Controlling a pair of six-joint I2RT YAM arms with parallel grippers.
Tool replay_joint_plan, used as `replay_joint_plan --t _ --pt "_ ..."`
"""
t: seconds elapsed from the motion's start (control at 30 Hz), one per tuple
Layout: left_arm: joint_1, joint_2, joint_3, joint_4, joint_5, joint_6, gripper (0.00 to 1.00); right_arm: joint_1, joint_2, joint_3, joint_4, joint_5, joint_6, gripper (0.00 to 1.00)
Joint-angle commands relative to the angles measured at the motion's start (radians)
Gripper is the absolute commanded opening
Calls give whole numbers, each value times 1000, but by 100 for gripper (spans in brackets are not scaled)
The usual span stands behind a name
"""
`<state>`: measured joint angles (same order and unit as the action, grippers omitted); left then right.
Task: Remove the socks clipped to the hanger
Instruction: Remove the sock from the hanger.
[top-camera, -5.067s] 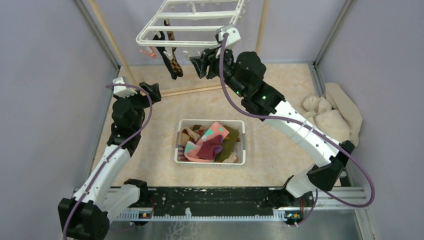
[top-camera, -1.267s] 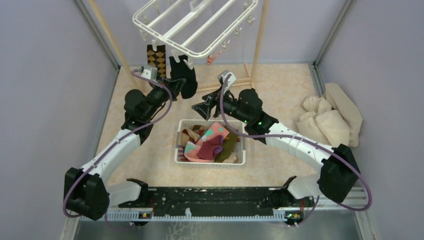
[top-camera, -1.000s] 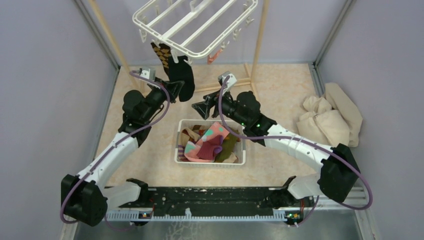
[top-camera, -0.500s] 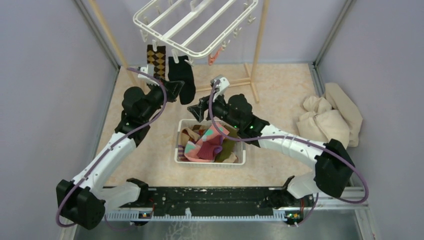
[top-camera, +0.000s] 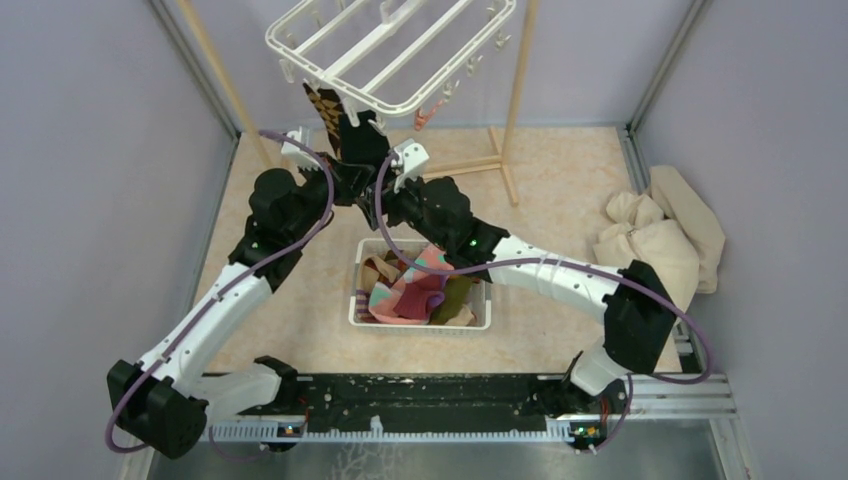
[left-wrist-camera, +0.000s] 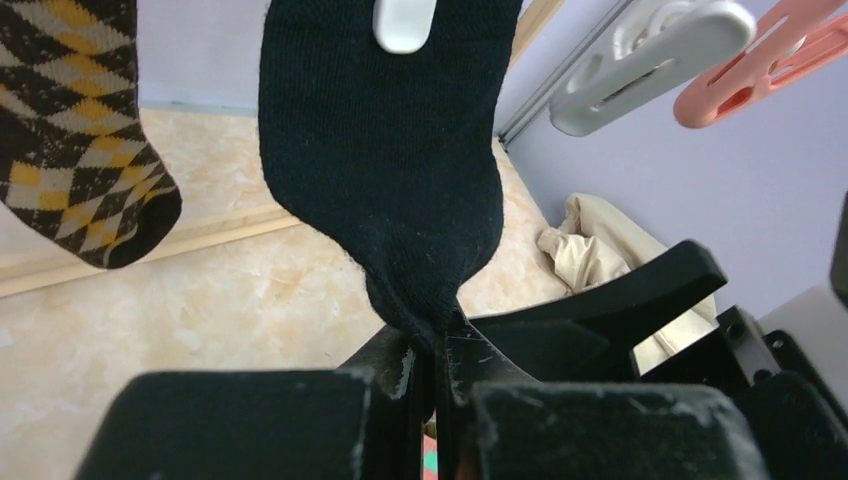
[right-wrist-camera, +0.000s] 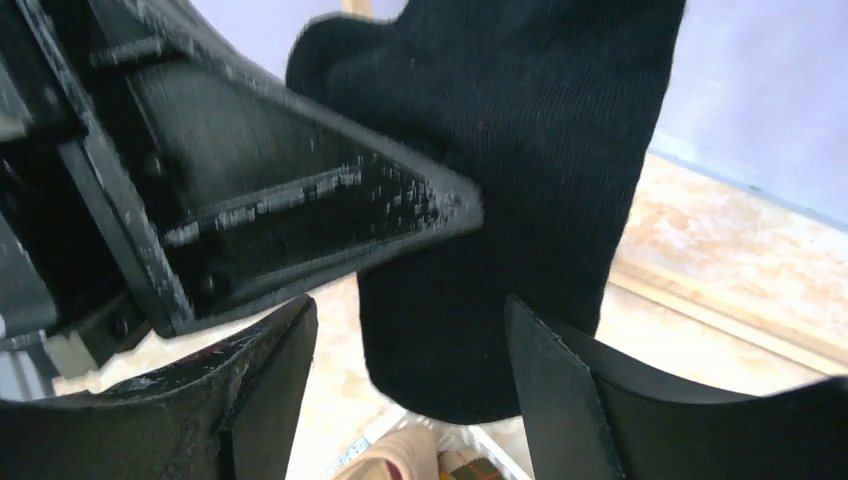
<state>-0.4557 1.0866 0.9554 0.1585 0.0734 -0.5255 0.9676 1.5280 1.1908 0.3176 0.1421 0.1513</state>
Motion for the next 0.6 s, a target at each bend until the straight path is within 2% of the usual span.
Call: replay_joint_plan --t 0.0,0.27,0.47,0.57 --pt "-12 -12 32 -37 -16 -15 0 5 25 109 -7 98 -39 70" --pt "-16 -34 39 -48 -13 -15 0 -16 63 164 -63 140 -31 72" --pt "-17 -24 55 -50 4 -17 0 -49 60 162 -52 102 -13 73" --pt "-18 -25 55 -54 5 -16 0 -59 59 158 -38 79 -13 67"
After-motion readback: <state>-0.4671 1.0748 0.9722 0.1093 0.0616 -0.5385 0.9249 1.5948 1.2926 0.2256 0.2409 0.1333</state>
